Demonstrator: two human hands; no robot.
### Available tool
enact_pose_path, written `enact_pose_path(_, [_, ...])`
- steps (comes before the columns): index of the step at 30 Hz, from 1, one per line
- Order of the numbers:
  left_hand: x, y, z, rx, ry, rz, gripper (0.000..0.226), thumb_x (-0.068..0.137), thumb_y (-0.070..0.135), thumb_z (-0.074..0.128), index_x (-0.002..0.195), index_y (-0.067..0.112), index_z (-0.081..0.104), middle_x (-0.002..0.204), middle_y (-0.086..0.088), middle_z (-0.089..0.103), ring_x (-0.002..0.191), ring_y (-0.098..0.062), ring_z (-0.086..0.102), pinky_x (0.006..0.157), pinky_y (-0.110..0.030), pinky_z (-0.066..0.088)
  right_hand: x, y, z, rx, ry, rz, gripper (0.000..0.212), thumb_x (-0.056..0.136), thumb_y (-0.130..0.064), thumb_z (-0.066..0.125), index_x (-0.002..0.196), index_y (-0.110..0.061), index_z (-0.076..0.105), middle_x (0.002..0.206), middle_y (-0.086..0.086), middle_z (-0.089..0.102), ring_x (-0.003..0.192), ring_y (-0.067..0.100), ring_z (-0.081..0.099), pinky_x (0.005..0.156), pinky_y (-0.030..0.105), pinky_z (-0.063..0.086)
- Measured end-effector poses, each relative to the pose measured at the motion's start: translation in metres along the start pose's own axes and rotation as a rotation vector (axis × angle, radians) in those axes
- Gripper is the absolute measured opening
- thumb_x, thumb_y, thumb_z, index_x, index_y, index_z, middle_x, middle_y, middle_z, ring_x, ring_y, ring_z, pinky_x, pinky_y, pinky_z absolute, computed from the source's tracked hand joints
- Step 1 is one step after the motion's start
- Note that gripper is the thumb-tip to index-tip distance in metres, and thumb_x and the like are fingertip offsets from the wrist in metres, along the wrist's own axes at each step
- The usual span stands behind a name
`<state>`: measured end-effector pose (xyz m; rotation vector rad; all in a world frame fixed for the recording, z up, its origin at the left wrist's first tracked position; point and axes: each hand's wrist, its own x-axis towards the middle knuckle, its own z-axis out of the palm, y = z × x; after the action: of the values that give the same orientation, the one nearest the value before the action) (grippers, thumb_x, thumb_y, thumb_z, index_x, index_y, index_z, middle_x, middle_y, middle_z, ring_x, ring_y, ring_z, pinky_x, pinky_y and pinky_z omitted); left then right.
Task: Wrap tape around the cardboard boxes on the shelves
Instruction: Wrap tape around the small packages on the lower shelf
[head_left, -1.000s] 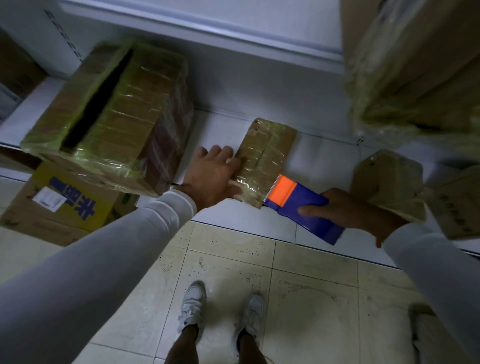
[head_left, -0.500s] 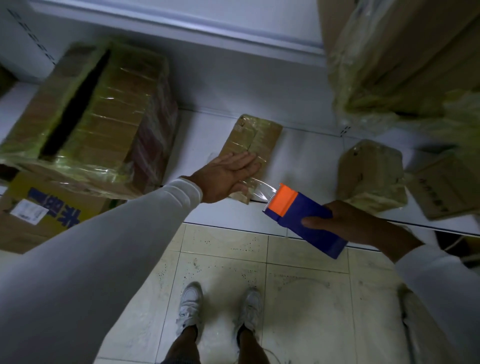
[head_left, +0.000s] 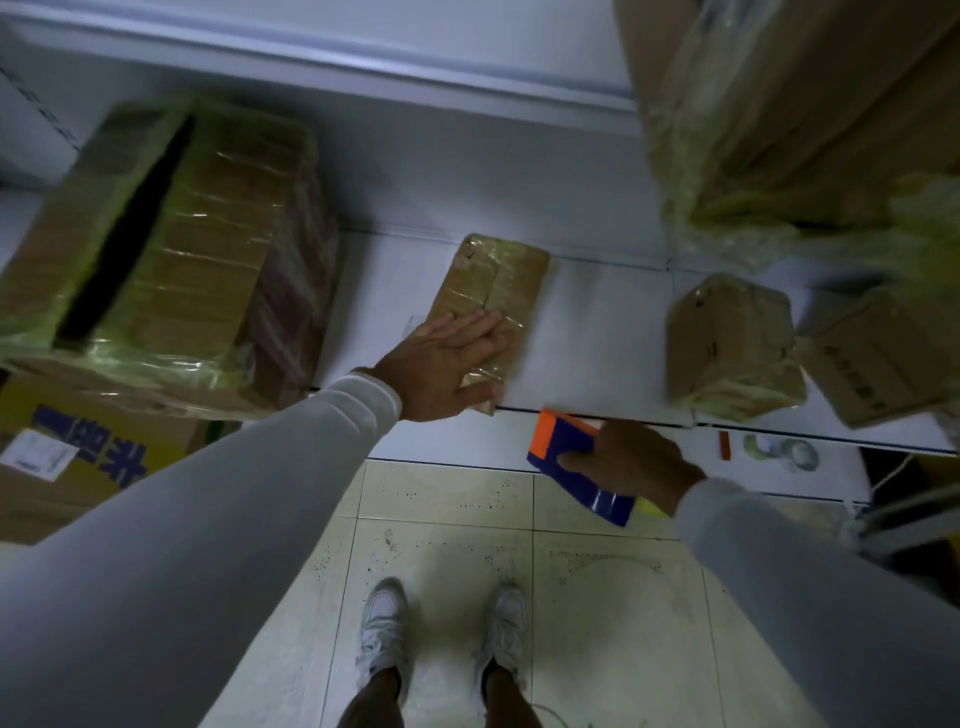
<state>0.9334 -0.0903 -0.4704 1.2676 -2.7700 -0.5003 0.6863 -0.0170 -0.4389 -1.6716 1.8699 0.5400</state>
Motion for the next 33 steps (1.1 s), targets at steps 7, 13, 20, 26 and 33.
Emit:
enact_pose_path(7, [0.020, 0.057, 0.017, 0.083, 0.301, -0.326, 0.053, 0.081, 0.050, 0.057, 0.120, 0.016, 0.048, 0.142, -0.012, 0.042, 0.135, -0.030, 0.035, 0.113, -0.047, 0.021, -0.019, 0.014, 0.011, 0.246, 0.055, 0.011, 0.051, 0.084, -0.065, 0.056, 0.069, -0.016, 0.050, 0.063, 0.000, 0.055, 0.057, 0.015, 0.056, 0.053, 0.024, 0.038])
enact_pose_path(13, [0.016, 0.046, 0.014, 0.100, 0.156, -0.296, 0.086, 0.087, 0.046, 0.052, 0.151, 0.006, 0.012, 0.159, -0.015, 0.005, 0.147, -0.029, 0.004, 0.117, -0.041, 0.000, -0.030, 0.025, 0.016, 0.345, 0.050, 0.002, 0.050, 0.084, -0.061, 0.061, 0.066, -0.015, 0.054, 0.059, 0.000, 0.057, 0.055, 0.016, 0.057, 0.051, 0.023, 0.038])
enact_pose_path(20, [-0.017, -0.020, -0.023, 0.276, 0.042, -0.020, 0.078, 0.079, 0.013, 0.063, 0.149, 0.026, 0.031, 0.158, -0.014, 0.015, 0.144, -0.037, 0.014, 0.112, -0.051, 0.020, -0.048, 0.026, 0.024, 0.427, 0.041, -0.045, 0.049, 0.085, -0.054, 0.064, 0.056, -0.018, 0.047, 0.050, -0.004, 0.049, 0.046, 0.010, 0.049, 0.050, 0.020, 0.033])
enact_pose_path(26, [-0.024, -0.019, -0.034, 0.147, 0.226, -0.200, 0.051, 0.083, 0.030, 0.037, 0.125, 0.011, 0.059, 0.141, -0.017, 0.046, 0.126, -0.040, 0.046, 0.095, -0.051, 0.044, -0.056, 0.027, 0.042, 0.485, 0.022, -0.048, 0.043, 0.085, -0.055, 0.063, 0.063, -0.019, 0.055, 0.057, -0.002, 0.059, 0.052, 0.012, 0.057, 0.053, 0.021, 0.039])
enact_pose_path(33, [-0.013, 0.021, -0.011, 0.078, 0.012, -0.243, 0.091, 0.073, 0.069, 0.040, 0.146, 0.015, 0.032, 0.156, -0.013, 0.022, 0.144, -0.031, 0.018, 0.116, -0.045, 0.013, -0.068, 0.022, 0.047, 0.502, 0.049, -0.072, 0.045, 0.087, -0.047, 0.065, 0.053, -0.025, 0.046, 0.042, -0.006, 0.045, 0.043, 0.005, 0.046, 0.049, 0.018, 0.032])
